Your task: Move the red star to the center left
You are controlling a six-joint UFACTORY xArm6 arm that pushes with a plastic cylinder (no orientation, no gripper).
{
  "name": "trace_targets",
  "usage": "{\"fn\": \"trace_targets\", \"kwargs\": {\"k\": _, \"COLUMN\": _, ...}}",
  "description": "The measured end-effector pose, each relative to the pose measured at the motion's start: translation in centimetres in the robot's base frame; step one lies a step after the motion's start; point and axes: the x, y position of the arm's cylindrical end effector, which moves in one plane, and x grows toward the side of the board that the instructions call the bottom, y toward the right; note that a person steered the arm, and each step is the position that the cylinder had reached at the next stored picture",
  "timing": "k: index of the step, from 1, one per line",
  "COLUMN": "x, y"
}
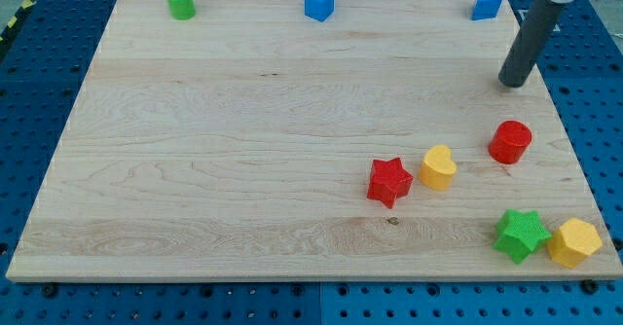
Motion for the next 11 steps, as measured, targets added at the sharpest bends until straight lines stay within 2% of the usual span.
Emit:
{"fn": "trace_targets", "kwargs": {"k": 2, "x": -0.1, "y": -1.1}}
{"fn": "trace_targets", "kwargs": {"k": 3, "x": -0.1, "y": -7.9}}
{"fn": "trace_targets", "kwargs": {"k": 4, "x": 3.6, "y": -14.7}}
{"fn": "trace_targets", "kwargs": {"k": 5, "x": 10.5, "y": -15.8}}
{"fn": "trace_targets", "kwargs": {"k": 7, "x": 11.9, "y": -15.5}}
{"fn": "trace_targets", "kwargs": {"k": 9, "x": 13.9, "y": -12.3}}
{"fn": "trace_targets", "kwargs": {"k": 10, "x": 16.6, "y": -12.1}}
{"fn": "trace_targets", "kwargs": {"k": 11, "x": 17.7, "y": -14.4}}
